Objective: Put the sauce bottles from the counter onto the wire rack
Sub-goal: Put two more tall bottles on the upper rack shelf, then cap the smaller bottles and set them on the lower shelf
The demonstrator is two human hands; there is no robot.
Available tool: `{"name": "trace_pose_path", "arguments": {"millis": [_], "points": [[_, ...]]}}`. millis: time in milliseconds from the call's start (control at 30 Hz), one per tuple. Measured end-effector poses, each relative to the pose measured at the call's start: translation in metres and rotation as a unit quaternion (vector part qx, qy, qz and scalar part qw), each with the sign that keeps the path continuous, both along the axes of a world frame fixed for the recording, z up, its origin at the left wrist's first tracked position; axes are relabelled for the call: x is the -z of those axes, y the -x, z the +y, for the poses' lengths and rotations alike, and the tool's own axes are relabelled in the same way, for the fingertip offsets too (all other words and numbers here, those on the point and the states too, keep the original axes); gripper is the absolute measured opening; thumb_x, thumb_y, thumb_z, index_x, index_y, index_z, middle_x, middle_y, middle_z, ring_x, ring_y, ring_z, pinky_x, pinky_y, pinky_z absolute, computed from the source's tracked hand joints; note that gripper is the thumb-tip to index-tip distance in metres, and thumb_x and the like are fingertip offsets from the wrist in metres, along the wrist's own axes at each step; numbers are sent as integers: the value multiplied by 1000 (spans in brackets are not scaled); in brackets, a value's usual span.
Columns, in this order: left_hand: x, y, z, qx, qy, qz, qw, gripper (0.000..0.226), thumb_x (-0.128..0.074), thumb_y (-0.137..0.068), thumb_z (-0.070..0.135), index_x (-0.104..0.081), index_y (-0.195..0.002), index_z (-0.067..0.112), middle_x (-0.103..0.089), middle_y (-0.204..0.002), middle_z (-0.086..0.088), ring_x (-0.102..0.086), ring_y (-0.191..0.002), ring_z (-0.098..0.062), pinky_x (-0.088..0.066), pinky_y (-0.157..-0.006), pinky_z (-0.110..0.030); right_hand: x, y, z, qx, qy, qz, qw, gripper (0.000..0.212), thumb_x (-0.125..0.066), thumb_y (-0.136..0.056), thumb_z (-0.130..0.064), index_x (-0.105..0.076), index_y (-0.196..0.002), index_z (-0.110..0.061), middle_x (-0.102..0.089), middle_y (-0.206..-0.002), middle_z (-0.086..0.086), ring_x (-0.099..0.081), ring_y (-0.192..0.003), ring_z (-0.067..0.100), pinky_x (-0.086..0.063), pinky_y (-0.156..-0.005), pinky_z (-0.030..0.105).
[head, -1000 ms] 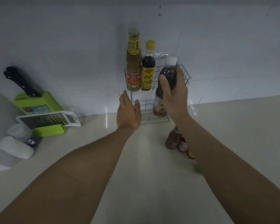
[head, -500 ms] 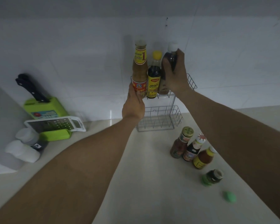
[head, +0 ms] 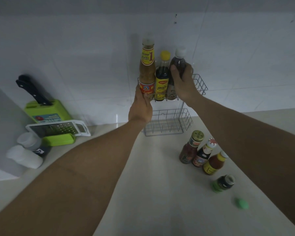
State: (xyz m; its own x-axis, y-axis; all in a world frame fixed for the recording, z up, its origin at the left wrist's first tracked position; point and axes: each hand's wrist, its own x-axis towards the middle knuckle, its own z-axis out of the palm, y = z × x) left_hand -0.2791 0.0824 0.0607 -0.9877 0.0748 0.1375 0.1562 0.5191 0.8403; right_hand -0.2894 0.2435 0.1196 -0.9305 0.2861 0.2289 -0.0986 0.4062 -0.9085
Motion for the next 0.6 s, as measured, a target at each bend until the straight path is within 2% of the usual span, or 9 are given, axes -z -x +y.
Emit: {"name": "trace_pose_path", "arguments": {"millis": [67,100,167,267,333,400,500,600], "points": [[-1,0,0,2,-11,-6,1000,55,-25,-109,39,-12,-161,25,-45,-155,-5,-53,-132,-32,-45,-110,-50,12,11,12,-10,8,-46,999,78,-45,-83,-81,-46,-130,-19,-67,-109,-9,-67,-105,15,-54,-95,48],[-1,-1,1,4,-18,-11,1000,56,-25,-109,39,-10,-161,25,-42,-157,-5,-51,-135,-33,-44,-111,-49,21,16,20,-18,1,-64,998,86,-44,-75,-89,-50,-127,-22,-71,-110,-6,-69,-103,16,-56,-92,48],[-3,-4,4,3,-34,-37,999,62,-27,-109,39,1,-162,23,-31,-164,-5,-42,-143,-33,-38,-115,-47,35,25,32,-32,-19,-86,996,90,-41,-69,-94,-53,-127,-26,-73,-110,-5,-71,-100,16,-57,-90,47],[2,-13,9,-9,-48,-82,995,71,-30,-109,38,16,-160,20,-16,-170,-3,-31,-150,-32,-30,-120,-45,7,-3,14,-26,-41,-110,993,90,-43,-75,-88,-46,-137,-23,-68,-122,-1,-67,-109,17,-53,-96,45],[14,-21,11,-6,-56,-93,994,73,-35,-108,30,16,-160,22,-10,-171,-3,-29,-151,-32,-28,-119,-40,2,-16,10,-16,-58,-117,991,87,-48,-88,-71,-30,-149,-11,-51,-146,11,-52,-131,25,-44,-107,42],[29,-27,14,14,-63,-109,992,79,-44,-105,20,12,-161,20,-7,-171,-5,-23,-153,-31,-25,-117,-33,6,-31,13,28,-119,-96,988,86,-55,-93,-56,-21,-153,-4,-32,-154,19,-34,-142,29,-35,-114,42],[58,-44,24,62,-18,-147,987,86,-54,-100,18,5,-162,15,-9,-171,-8,-16,-155,-28,-18,-123,-37,22,-68,22,76,-236,-50,968,66,-65,-89,-47,-46,-138,-8,-46,-132,22,-47,-125,35,-44,-103,46],[84,-67,44,142,28,-188,971,86,-57,-95,18,-4,-163,20,-23,-167,-5,-27,-151,-26,-31,-121,-41,39,-105,40,59,-349,-193,915,56,-60,-84,-61,-59,-124,-22,-55,-123,11,-55,-115,31,-45,-101,43]]}}
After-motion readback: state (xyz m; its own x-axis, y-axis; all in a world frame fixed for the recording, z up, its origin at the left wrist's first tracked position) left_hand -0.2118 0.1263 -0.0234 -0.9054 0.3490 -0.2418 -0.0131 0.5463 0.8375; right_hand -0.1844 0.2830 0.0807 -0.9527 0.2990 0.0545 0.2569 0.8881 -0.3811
